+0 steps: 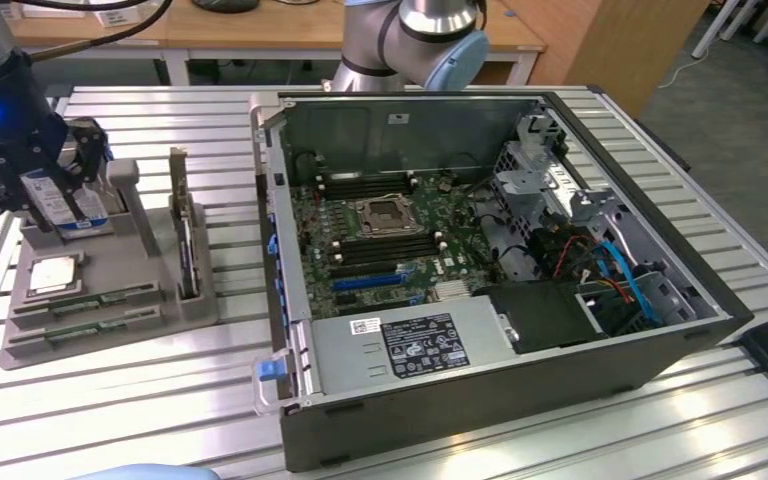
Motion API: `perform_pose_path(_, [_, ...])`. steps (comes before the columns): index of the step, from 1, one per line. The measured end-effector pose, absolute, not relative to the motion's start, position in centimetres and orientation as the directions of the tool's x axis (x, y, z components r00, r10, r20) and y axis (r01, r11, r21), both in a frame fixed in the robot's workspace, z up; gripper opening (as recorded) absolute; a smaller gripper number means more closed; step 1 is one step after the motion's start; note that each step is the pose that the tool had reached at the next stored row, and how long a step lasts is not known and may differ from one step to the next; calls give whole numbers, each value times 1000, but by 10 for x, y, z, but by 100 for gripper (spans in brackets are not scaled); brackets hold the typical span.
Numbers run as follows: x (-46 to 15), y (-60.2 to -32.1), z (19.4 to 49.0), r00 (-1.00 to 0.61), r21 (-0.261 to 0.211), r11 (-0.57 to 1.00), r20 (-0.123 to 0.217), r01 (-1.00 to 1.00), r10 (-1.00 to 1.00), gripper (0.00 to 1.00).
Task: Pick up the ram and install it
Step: 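Pick up the ram and move it above insertion slot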
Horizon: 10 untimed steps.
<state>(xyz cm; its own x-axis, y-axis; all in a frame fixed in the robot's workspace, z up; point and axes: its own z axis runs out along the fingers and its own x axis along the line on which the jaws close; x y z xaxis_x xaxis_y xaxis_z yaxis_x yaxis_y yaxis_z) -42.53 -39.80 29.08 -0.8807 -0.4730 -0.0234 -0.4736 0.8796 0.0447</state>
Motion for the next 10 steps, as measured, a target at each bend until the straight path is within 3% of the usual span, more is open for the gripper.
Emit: perform_pose_path(10, [-425,-398,290,-781,45,780,-24,-625,-624,36])
